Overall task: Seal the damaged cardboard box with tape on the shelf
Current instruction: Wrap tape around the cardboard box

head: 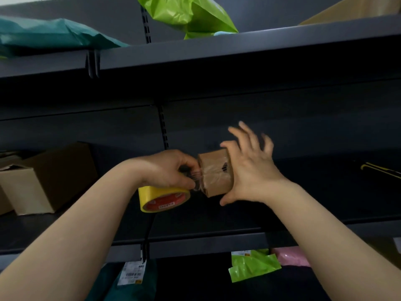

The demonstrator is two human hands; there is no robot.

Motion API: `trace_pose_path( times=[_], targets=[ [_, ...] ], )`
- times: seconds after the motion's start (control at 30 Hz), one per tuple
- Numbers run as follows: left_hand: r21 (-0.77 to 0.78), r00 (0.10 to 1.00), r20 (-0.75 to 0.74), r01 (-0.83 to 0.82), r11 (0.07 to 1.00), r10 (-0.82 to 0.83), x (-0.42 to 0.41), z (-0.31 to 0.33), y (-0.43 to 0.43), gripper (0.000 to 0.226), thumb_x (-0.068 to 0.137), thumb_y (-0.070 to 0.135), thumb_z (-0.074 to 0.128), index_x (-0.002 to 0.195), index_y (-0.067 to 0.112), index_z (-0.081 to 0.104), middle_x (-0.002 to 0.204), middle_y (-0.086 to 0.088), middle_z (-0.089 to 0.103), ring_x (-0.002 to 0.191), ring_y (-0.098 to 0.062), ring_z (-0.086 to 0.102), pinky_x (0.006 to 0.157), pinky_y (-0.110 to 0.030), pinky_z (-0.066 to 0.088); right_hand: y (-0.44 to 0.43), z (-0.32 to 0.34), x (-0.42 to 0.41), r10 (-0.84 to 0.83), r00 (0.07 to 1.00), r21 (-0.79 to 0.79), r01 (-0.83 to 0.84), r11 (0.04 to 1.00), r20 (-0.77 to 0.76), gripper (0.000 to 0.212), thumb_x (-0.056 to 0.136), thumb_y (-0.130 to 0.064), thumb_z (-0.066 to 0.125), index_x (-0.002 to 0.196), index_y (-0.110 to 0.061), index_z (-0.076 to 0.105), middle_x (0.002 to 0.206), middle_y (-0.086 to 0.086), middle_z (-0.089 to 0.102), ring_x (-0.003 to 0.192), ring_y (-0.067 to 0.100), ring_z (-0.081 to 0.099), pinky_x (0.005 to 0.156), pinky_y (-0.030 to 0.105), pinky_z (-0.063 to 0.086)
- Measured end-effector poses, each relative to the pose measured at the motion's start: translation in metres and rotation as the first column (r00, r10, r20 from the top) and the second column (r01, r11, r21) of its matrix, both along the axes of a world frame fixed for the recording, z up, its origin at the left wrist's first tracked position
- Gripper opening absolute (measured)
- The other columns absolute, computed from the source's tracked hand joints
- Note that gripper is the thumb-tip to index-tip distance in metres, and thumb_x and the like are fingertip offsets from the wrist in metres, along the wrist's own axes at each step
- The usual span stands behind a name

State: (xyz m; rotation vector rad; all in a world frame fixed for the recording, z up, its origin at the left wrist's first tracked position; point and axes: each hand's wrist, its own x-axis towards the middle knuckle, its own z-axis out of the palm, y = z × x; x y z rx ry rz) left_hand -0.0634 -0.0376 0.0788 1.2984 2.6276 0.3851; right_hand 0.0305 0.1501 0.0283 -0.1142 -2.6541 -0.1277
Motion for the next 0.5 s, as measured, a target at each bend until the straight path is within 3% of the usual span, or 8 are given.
trace_pose_path(
  times=[0.07,0.17,0.23,0.33,0.43,0.5],
  targets=[
    [0.025,1.0,-0.018,-0.003,1.0,0.004,0.005,0.004,0.005,0.023,0.088,0.032,0.07,0.109,0.038,0.064,0.108,0.015,0.063,0.099,-0.009,0.06,0.091,-0.033,0.051,-0.011,-0.007,-0.004,0.069,0.996,0.157,-0.059,0.986,-0.063,0.132,0.055,-0.061,0.082,0.153,-0.022,0.002,0.156,0.004,0.008,0.147,0.026,0.003,0.114,0.058,0.004],
    [0.001,0.992,-0.122,-0.039,0.999,0.039,0.013,0.008,0.015,0.04,0.087,0.037,0.07,0.125,0.033,0.056,0.114,0.012,0.059,0.101,-0.01,0.058,0.091,-0.032,0.051,-0.016,-0.017,-0.008,0.172,0.97,0.196,-0.137,0.971,-0.174,0.122,0.065,-0.047,0.081,0.154,-0.025,0.001,0.143,0.002,0.034,0.13,0.027,0.036,0.109,0.057,0.019],
    [0.075,0.986,-0.149,-0.065,0.995,0.076,0.017,0.01,0.017,0.05,0.082,0.044,0.073,0.125,0.033,0.051,0.115,0.011,0.057,0.101,-0.01,0.057,0.09,-0.032,0.052,-0.008,-0.014,-0.006,0.22,0.953,0.053,-0.214,0.975,-0.209,0.117,0.066,-0.046,0.081,0.152,-0.034,0.002,0.143,-0.002,0.03,0.13,0.022,0.032,0.114,0.059,0.013],
    [0.251,0.983,-0.077,-0.143,0.957,0.167,0.02,0.021,0.01,0.066,0.06,0.062,0.082,0.109,0.03,0.052,0.105,0.009,0.061,0.093,-0.01,0.061,0.081,-0.033,0.055,0.003,-0.007,0.001,0.348,0.913,-0.234,-0.393,0.889,-0.212,0.11,0.069,-0.04,0.084,0.145,-0.045,0.005,0.146,-0.01,0.02,0.137,0.01,0.017,0.117,0.06,-0.005],
    [0.218,0.989,0.038,-0.15,0.964,0.146,0.025,0.031,0.001,0.086,0.035,0.078,0.082,0.102,0.03,0.056,0.097,0.006,0.066,0.085,-0.013,0.066,0.069,-0.03,0.055,0.007,-0.008,0.002,0.435,0.876,-0.363,-0.482,0.797,-0.208,0.097,0.07,-0.031,0.085,0.134,-0.048,0.013,0.148,-0.017,0.015,0.142,0.003,0.008,0.117,0.057,-0.008],
    [0.187,0.983,0.183,-0.057,0.981,0.023,0.025,0.029,-0.007,0.083,0.035,0.067,0.083,0.105,0.029,0.059,0.095,0.004,0.071,0.083,-0.012,0.07,0.068,-0.026,0.056,0.013,-0.012,0.002,0.45,0.865,-0.425,-0.501,0.754,-0.222,0.096,0.07,-0.029,0.085,0.132,-0.049,0.013,0.149,-0.02,0.012,0.145,0.005,0.006,0.119,0.058,-0.002]
  ],
)
